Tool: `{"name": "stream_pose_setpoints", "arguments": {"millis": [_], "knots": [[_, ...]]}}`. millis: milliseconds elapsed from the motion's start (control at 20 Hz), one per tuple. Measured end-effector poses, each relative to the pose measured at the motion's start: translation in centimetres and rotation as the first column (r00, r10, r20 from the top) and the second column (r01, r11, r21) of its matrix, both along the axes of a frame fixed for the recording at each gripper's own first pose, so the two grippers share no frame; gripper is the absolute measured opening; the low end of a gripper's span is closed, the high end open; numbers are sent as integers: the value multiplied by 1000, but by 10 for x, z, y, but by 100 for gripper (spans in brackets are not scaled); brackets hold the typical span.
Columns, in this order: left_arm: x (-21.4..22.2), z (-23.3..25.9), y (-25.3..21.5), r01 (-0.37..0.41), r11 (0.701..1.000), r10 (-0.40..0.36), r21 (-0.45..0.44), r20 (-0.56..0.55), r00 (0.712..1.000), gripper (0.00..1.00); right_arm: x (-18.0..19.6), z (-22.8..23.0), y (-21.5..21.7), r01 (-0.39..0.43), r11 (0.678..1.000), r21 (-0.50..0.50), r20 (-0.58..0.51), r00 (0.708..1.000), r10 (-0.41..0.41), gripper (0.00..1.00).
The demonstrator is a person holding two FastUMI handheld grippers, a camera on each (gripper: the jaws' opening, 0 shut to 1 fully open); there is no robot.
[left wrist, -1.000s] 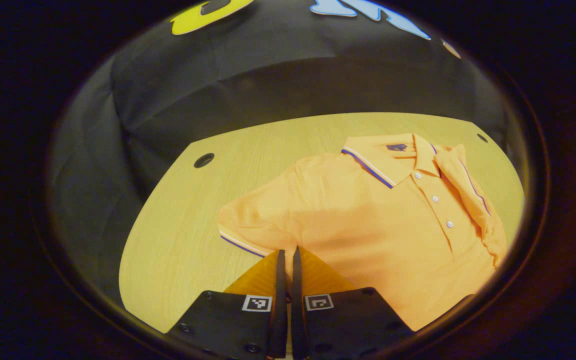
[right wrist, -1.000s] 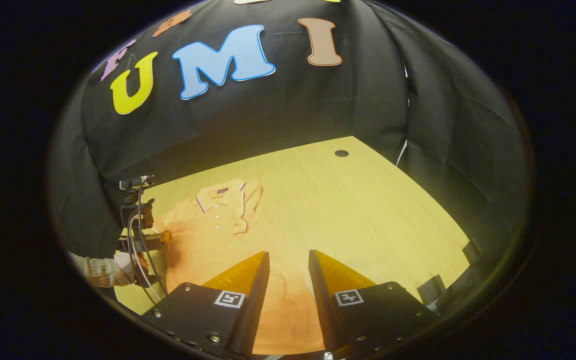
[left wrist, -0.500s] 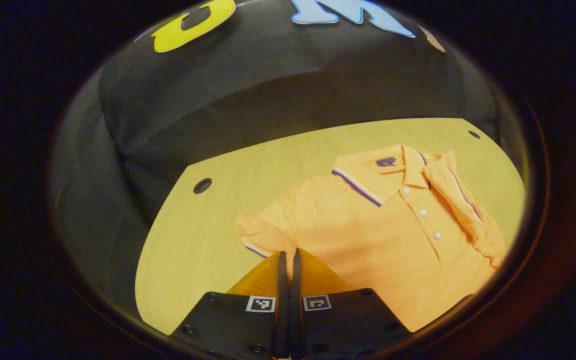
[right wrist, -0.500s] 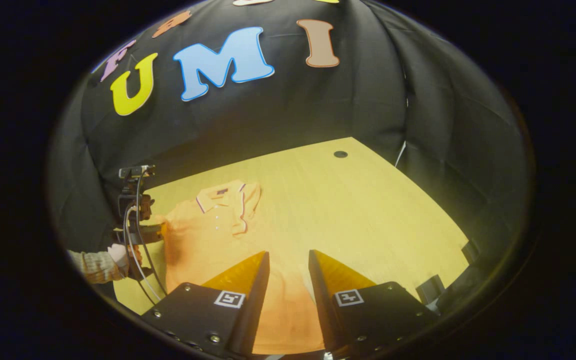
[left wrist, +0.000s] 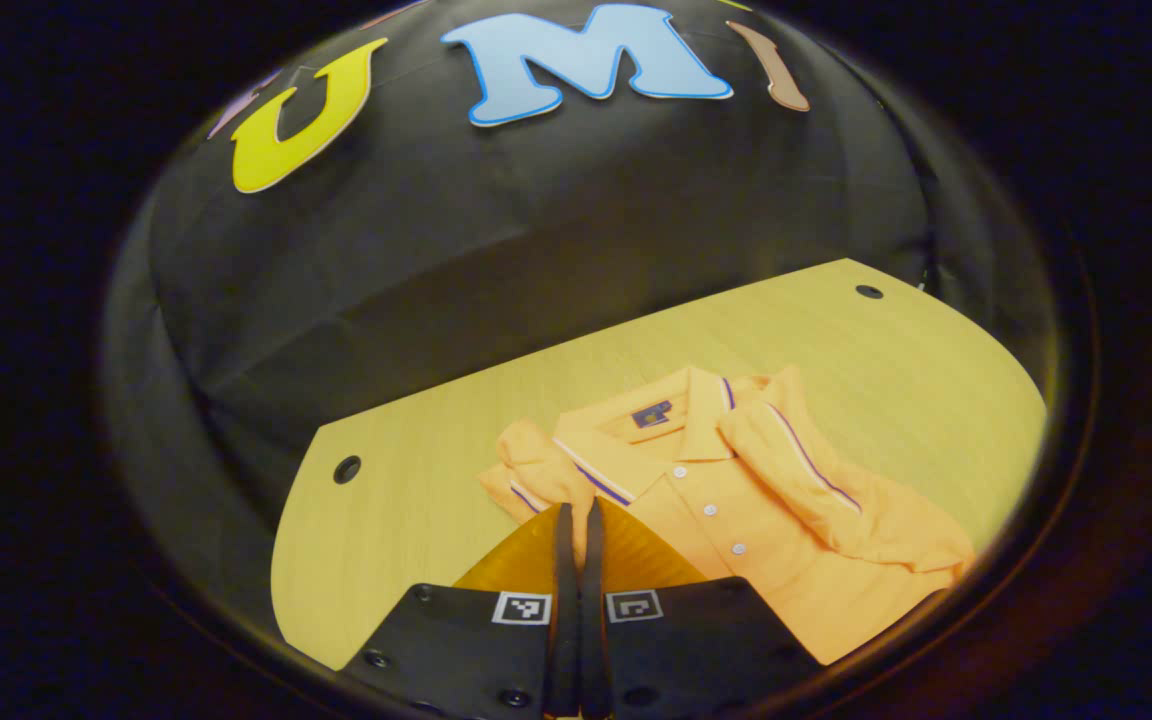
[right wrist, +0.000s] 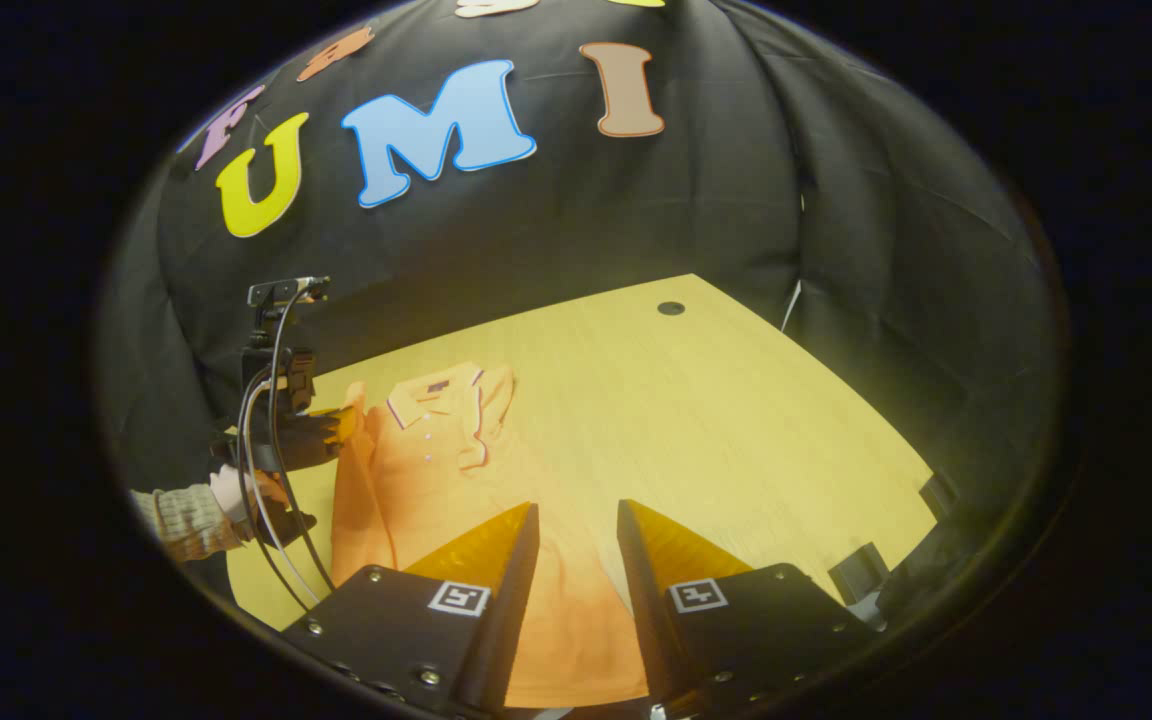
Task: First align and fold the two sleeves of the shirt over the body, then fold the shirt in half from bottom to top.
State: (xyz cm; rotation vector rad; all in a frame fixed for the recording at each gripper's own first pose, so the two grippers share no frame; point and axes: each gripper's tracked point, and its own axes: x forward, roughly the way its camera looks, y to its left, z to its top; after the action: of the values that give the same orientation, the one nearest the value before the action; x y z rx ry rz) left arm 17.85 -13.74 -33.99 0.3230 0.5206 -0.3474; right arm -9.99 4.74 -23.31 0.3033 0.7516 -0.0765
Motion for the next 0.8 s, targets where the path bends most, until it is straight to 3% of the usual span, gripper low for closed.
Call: {"name": "stream_pose_setpoints", "arguments": {"millis": [350,500,600,800], "knots": [[-22,-35,-32,47,999,-45,23,-83,996,6,-11,-4,-11,44,999,6,-9,999,-44,51],[-28,-46,-38,68,998,-69,-13,-132,989,8,-14,-5,-16,52,999,11,-14,999,-52,51],[-32,-47,-40,82,996,-88,-45,-149,985,19,-16,-8,-17,50,999,14,-15,999,-49,51],[-35,-42,-33,74,995,-83,-64,-147,986,77,-16,-12,-13,27,999,24,-16,1000,-26,51]]}}
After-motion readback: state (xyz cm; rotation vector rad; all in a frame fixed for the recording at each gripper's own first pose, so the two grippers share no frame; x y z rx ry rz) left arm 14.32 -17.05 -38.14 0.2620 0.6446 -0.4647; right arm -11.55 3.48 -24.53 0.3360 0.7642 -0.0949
